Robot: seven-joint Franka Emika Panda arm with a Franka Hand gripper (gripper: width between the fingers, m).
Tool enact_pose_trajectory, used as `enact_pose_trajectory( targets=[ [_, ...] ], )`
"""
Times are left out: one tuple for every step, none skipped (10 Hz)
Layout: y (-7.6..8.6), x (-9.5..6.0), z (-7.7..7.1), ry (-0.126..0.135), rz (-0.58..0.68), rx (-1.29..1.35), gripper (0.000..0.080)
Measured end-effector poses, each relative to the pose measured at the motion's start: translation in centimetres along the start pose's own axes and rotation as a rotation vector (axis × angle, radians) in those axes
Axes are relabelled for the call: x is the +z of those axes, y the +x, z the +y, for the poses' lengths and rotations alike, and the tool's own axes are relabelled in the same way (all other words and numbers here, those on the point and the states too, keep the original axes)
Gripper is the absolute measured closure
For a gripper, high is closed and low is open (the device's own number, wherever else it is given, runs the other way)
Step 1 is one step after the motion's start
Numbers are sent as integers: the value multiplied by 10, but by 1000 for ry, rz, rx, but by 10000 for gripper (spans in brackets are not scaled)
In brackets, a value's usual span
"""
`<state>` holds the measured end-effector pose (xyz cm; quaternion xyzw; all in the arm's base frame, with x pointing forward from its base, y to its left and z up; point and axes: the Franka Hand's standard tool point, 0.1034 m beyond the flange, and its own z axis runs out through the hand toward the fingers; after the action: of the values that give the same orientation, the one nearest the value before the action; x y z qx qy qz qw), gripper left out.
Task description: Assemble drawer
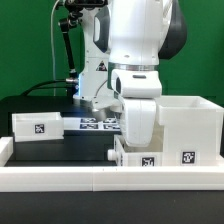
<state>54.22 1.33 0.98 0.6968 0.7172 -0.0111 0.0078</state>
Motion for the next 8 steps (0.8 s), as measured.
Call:
enact_pose_trajectory(
  targets=[
    [-1, -1, 0, -1, 0, 10, 602],
    [-3, -3, 1, -4, 0, 28, 435],
    [-3, -7, 2, -10, 0, 37, 435],
    [0, -11, 4, -17, 2, 39, 285],
    [3, -15, 5, -22, 2, 42, 188],
    [2, -22, 7, -20, -2, 41, 159],
    [1, -30, 9, -19, -6, 43, 159],
    [-5, -39, 14, -27, -10, 42, 152]
  ],
)
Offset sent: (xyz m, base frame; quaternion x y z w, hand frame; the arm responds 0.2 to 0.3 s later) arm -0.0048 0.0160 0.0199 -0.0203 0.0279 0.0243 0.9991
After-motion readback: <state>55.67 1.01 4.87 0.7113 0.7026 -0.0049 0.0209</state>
